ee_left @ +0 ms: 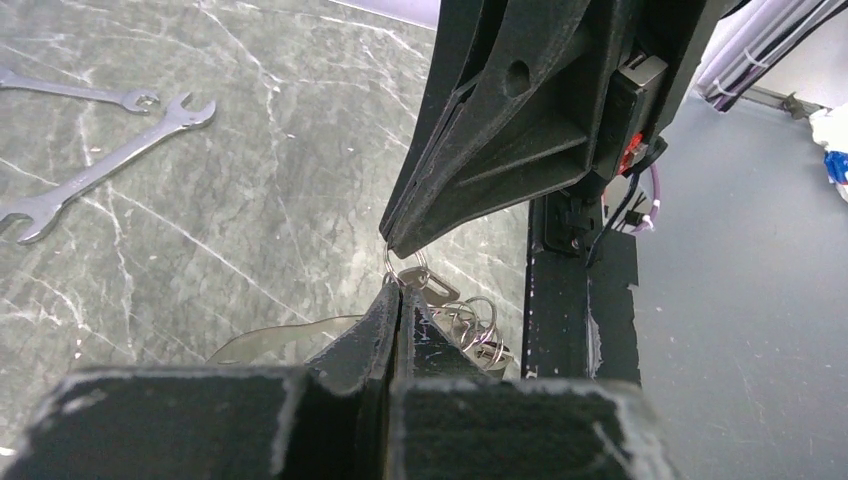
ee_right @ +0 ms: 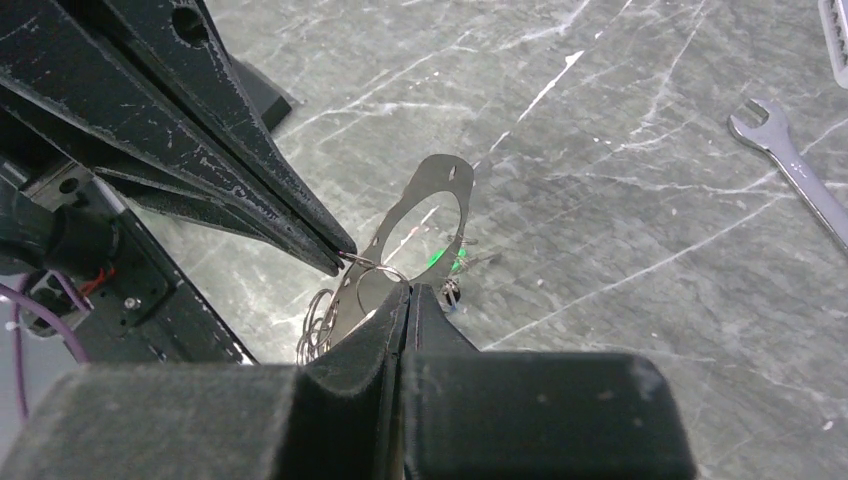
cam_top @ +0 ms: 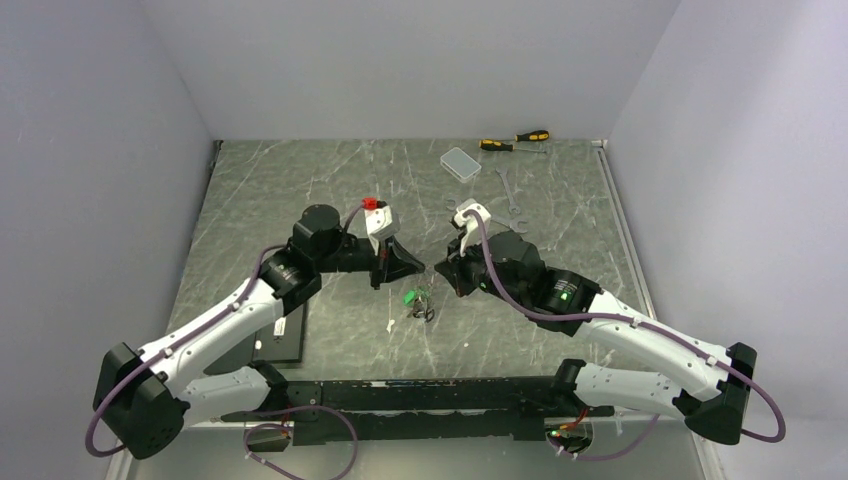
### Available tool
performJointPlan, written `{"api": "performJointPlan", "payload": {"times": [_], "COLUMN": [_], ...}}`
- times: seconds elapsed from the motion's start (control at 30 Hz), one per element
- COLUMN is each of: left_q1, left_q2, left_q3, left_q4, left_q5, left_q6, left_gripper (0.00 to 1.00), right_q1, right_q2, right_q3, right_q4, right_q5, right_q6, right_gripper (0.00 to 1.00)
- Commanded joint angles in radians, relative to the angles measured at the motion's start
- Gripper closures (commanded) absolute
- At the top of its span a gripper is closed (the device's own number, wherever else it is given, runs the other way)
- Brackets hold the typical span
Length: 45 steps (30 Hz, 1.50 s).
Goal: Put the keys on the keyring
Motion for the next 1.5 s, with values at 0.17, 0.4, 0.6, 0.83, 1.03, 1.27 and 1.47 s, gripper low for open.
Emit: {"api": "performJointPlan", "payload": {"times": [0.17,0.4,0.6,0.83,1.03,1.27,1.47], "left_q1": [0.010,0.013,0.013,0.012,0.011,0.007,0.007], "left_q2": [-0.100,-0.135,-0.136,-0.148,-0.155,-0.170,-0.185], "left_q3": [-0.030,-0.055,-0.043,-0.041,-0.037,-0.046,-0.055], "left_q4": [0.204,0.248,0.205,0.170,0.135,0.139,0.148], "left_q5": [-0.045,-0.070,-0.065,-0.056,-0.064,-0.058,-0.063], "left_q6": [-0.064,-0.067,-0.019,0.026,0.058,0.101,0.107], "left_gripper": [1.00,1.00,1.00,1.00,1.00,1.00,1.00], "right_q1": [0.000,0.000,0.000,-0.001,-0.005,-0.041,-0.113], "right_q2": [-0.019,-0.011,0.039,0.074,0.117,0.172,0.170], "right_q3": [-0.005,0.014,0.086,0.158,0.250,0.324,0.289], "right_q4": [0.036,0.015,-0.080,-0.141,-0.216,-0.300,-0.256], "right_q5": [0.016,0.009,-0.016,-0.026,-0.027,-0.077,-0.261], "right_q6": [0.108,0.175,0.220,0.248,0.266,0.309,0.343], "right_gripper": [1.00,1.00,1.00,1.00,1.00,1.00,1.00]}}
